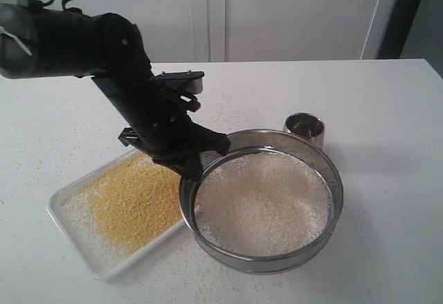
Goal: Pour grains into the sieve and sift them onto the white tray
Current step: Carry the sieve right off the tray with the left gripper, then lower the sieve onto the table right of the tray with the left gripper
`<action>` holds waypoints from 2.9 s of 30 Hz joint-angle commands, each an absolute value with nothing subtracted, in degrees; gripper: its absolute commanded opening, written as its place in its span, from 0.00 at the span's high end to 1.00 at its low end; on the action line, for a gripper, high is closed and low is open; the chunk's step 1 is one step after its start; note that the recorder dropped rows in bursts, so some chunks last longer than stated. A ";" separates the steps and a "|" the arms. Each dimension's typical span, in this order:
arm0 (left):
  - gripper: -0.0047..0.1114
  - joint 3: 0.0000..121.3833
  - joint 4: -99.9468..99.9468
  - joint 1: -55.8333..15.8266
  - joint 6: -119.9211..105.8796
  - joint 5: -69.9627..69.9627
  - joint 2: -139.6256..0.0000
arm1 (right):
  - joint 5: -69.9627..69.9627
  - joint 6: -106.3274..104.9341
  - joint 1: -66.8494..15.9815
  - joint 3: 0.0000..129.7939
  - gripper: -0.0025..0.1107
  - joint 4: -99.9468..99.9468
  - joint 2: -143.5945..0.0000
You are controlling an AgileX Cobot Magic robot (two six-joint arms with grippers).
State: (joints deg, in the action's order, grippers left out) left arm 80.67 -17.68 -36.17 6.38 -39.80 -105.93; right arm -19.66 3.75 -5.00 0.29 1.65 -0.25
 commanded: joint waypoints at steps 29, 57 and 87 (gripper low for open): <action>0.96 96.07 -9.51 -46.37 13.32 -43.03 -119.44 | -19.22 3.74 -4.68 0.00 0.98 1.77 0.00; 0.96 96.07 -10.00 -46.37 13.32 -39.30 -121.29 | -19.22 3.74 -4.68 0.00 0.98 1.77 0.00; 0.48 96.07 -9.21 -46.37 12.66 -38.69 -120.70 | -19.22 3.74 -4.68 0.00 0.98 1.77 0.00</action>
